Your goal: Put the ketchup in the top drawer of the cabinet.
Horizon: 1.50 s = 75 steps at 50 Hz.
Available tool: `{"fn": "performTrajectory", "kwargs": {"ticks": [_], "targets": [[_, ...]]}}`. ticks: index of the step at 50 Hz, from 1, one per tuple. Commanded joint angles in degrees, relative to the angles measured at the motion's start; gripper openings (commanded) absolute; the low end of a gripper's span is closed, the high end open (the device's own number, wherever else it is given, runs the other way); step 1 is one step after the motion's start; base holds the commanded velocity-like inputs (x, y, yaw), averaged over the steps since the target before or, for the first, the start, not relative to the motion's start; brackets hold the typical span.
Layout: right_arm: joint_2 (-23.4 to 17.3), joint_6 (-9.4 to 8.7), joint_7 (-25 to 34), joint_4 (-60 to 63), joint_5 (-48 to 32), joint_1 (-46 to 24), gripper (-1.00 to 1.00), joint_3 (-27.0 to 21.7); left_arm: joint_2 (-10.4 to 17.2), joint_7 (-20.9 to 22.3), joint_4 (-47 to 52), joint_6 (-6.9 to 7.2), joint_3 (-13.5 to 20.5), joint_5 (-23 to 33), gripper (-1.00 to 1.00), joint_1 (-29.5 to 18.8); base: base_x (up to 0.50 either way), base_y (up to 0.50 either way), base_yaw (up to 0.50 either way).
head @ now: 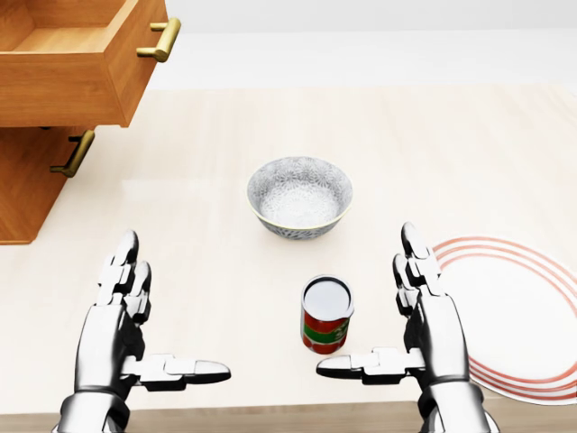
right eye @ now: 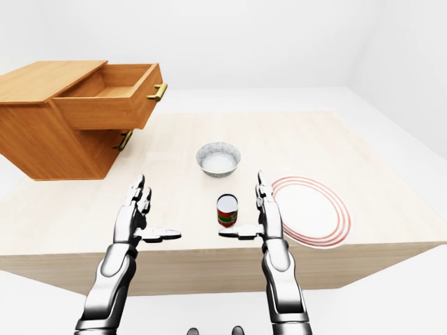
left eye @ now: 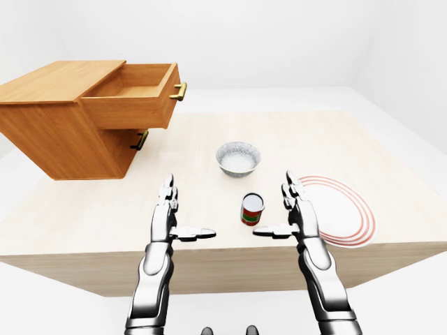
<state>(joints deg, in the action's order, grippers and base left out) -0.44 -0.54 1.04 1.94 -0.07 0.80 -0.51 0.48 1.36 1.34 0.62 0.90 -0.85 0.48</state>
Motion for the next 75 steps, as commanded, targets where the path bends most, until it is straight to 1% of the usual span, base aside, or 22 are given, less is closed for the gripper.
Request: {"fn": "performTrajectory", "kwargs": {"ticks": [1, 2, 3, 5, 7, 8, 10, 11, 15, 18, 20, 24, 29, 30, 33, 40, 47, 53, 55, 59, 61, 75], "targets": [[-0.6, -2.07, 2.1, 6.2, -1.2, 2.5, 0.94, -0.3, 0.8, 2.9, 5.0, 2.38, 1.6, -1.9, 1.00, 1.6, 0.00, 0.00, 0.00], [-0.5, -2.48, 2.0, 6.9, -1.5, 2.8, 0.94, -0.2, 0.8, 3.0, 5.5, 2.67, 1.7, -2.0, 1.00, 1.8, 0.00, 0.00, 0.00], [-0.4, -2.60, 2.1, 7.3, -1.5, 2.9, 0.95, -0.2, 0.8, 3.1, 5.7, 2.70, 1.8, -2.1, 1.00, 1.8, 0.00, 0.00, 0.00], [-0.3, -2.95, 2.0, 8.2, -1.9, 3.2, 0.95, 0.1, 0.8, 3.3, 6.6, 3.21, 1.9, -2.3, 1.00, 2.0, 0.00, 0.00, 0.00], [-0.2, -2.91, 2.1, 8.5, -2.1, 3.4, 0.95, 0.4, 0.7, 3.4, 6.9, 3.22, 1.9, -2.3, 1.00, 2.3, 0.00, 0.00, 0.00], [-0.2, -3.03, 1.9, 8.9, -2.5, 3.5, 0.94, 0.5, 0.7, 3.5, 8.0, 3.71, 1.8, -2.4, 1.00, 2.7, 0.00, 0.00, 0.00], [-0.1, -4.17, 2.1, 11.5, -2.6, 4.4, 0.94, 0.8, 0.6, 3.8, 9.9, 4.38, 1.8, -2.6, 1.00, 3.4, 0.00, 0.00, 0.00], [-0.1, -4.46, 2.0, 13.1, -2.9, 4.9, 0.95, 0.9, 0.6, 4.0, 11.0, 4.38, 1.9, -2.9, 1.00, 3.8, 0.00, 0.00, 0.00], [0.0, -4.46, 2.2, 21.0, -4.1, 7.9, 0.95, 2.0, 0.7, 4.8, 15.7, 4.38, 2.5, -3.9, 1.00, 5.2, 0.00, 0.00, 0.00], [-0.1, -4.46, 2.3, 25.8, -5.0, 9.7, 0.95, 2.7, 0.8, 5.2, 18.1, 4.38, 3.4, -4.8, 1.00, 5.4, 0.00, 0.00, 0.00], [-0.1, -4.46, 2.5, 30.7, -5.6, 11.4, 0.95, 3.3, 0.9, 5.9, 22.0, 4.38, 4.2, -6.1, 1.00, 6.3, 0.00, 0.00, 0.00], [-0.2, -4.46, 2.9, 35.5, -5.7, 13.3, 0.94, 3.8, 0.6, 6.8, 25.0, 4.38, 4.3, -6.2, 1.00, 7.8, 0.00, 0.00, 0.00], [-0.4, -4.46, 3.3, 41.0, -5.9, 15.2, 0.94, 3.9, 0.3, 7.9, 30.5, 4.38, 5.3, -7.3, 1.00, 9.5, 0.00, 0.00, 0.00], [-0.4, -4.46, 3.5, 42.8, -5.5, 15.8, 0.94, 3.5, 0.3, 8.2, 33.0, 4.38, 5.8, -8.2, 1.00, 10.3, 0.00, 0.00, 0.00], [-0.3, -4.46, 3.9, 45.7, -5.7, 16.9, 0.95, 3.5, 0.0, 9.0, 36.1, 4.38, 6.8, -9.1, 1.00, 11.2, 0.00, 0.00, 0.00], [-0.9, -4.46, 3.9, 53.0, -9.0, 20.2, 0.94, 6.1, -0.7, 10.5, 41.6, 4.38, 9.4, -11.5, 1.00, 12.3, 0.00, 0.00, 0.00], [-1.4, -4.46, 3.6, 55.1, -8.8, 21.1, 0.95, 6.9, -1.7, 12.0, 47.2, 4.38, 11.2, -13.4, 1.00, 14.4, 0.00, 0.00, 0.00], [-2.2, -4.46, 3.5, 55.1, -12.0, 21.5, 0.94, 8.0, -2.1, 12.6, 47.5, 4.38, 12.7, -14.0, 1.00, 13.4, 0.00, 0.00, 0.00], [-2.0, -4.46, 3.6, 54.9, -11.9, 21.2, 0.94, 7.8, -2.1, 12.6, 48.3, 4.38, 13.1, -14.5, 1.00, 13.4, 0.00, 0.15, 0.00], [-1.8, -4.46, 3.8, 55.1, -12.2, 20.9, 0.94, 7.2, -2.3, 13.0, 48.9, 4.38, 13.3, -14.7, 1.00, 13.7, 0.00, 0.49, 0.00], [-1.3, -4.46, 4.0, 55.3, -10.9, 20.9, 0.94, 6.5, -2.5, 13.2, 49.2, 4.38, 13.3, -14.7, 1.00, 14.0, 0.00, 0.50, 0.00], [-1.7, -4.46, 3.4, 54.3, -11.8, 20.8, 0.94, 7.7, -2.4, 13.1, 48.7, 4.38, 13.6, -14.7, 1.00, 13.3, 0.00, 0.50, 0.00]]}}
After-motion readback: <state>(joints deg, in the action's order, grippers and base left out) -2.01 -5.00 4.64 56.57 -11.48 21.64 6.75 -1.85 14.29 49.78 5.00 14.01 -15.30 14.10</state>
